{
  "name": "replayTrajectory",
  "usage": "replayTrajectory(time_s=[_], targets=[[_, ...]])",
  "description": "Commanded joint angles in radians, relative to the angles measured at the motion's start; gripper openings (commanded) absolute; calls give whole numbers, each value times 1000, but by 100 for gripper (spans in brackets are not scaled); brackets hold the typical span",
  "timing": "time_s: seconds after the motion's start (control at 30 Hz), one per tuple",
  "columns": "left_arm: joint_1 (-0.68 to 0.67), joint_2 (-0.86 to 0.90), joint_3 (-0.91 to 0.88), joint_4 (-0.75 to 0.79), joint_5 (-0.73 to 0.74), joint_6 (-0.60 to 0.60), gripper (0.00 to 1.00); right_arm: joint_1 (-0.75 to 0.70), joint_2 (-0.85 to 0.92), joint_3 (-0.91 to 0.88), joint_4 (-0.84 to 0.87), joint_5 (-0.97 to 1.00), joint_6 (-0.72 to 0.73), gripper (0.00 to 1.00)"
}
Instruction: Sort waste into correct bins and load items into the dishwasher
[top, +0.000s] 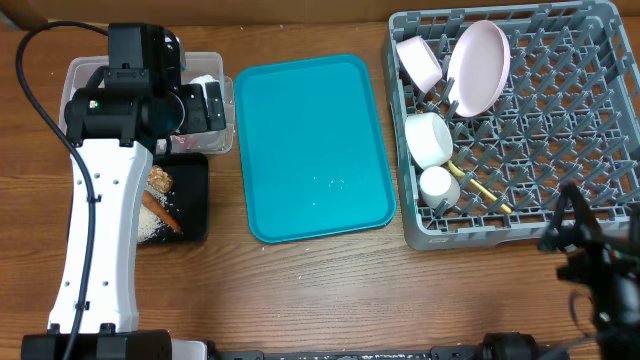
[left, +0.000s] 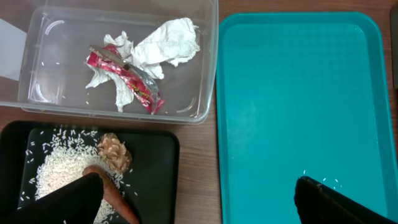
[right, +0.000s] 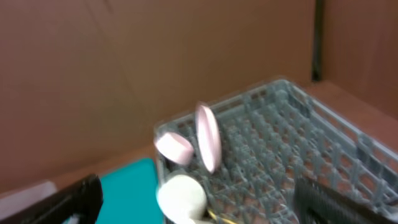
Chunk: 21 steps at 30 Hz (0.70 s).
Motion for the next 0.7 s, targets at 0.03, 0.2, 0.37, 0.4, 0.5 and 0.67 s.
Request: replayTrajectory(time_s=[0.03, 0.2, 0.37, 0.4, 0.5, 0.67], targets=[[-1, 4, 21, 0, -5, -10, 100, -47, -192, -426, 318, -182, -26, 100], [-1, 4, 21, 0, -5, -10, 100, -50, -379, -827, 598, -195, -25, 100], [-1, 4, 21, 0, -5, -10, 100, -50, -479, -1063, 742, -190, -24, 100], [-1, 4, 21, 0, -5, -10, 100, -50, -480, -1089, 777, -190, -18, 100], [-1, 4, 21, 0, -5, -10, 100, -50, -480, -1133, 853, -190, -18, 100], [-1, 4, 21, 0, -5, -10, 100, -51, -480, -1165, 847, -192, -18, 100]])
